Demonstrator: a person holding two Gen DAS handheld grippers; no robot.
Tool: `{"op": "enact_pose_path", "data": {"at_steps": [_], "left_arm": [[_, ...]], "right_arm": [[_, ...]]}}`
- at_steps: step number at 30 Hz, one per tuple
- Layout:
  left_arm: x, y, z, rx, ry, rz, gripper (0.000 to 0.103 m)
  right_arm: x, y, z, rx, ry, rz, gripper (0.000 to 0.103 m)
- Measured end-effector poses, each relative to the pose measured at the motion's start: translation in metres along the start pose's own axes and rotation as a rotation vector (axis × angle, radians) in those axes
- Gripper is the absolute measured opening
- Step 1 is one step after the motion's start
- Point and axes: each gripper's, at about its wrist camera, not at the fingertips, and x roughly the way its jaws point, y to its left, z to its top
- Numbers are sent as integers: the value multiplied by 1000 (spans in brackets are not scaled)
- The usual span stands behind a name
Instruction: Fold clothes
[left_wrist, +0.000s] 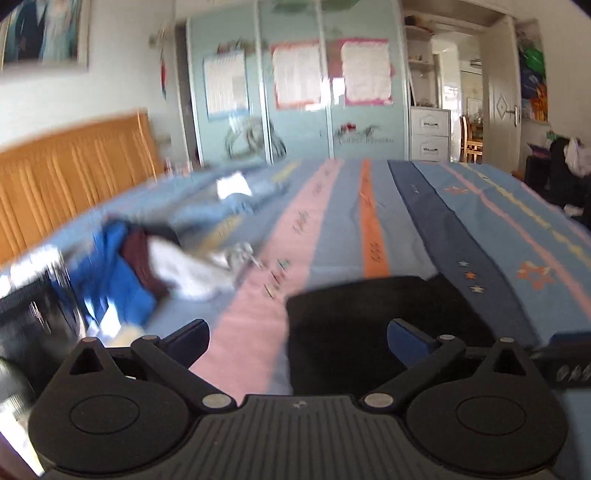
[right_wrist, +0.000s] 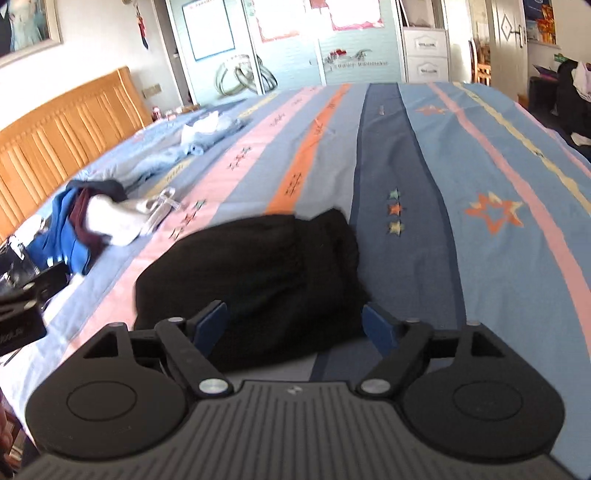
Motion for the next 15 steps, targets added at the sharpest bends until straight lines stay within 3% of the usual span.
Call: {"op": "enact_pose_path", "data": {"at_steps": [3, 5, 10, 15], "left_arm": [[12, 15, -4, -147, 107, 0, 102], [20, 18, -9, -151, 141, 2, 102], [16, 4, -18, -71, 151, 37, 102], [23, -9, -16, -17, 177, 97, 102]], "right_arm": [[-12, 11, -10, 0, 16, -32, 82], [-17, 12, -16, -12, 15, -42, 82], [-25, 22, -20, -58, -25, -43, 82], [-22, 36, -17, -142, -10, -137, 82]]}}
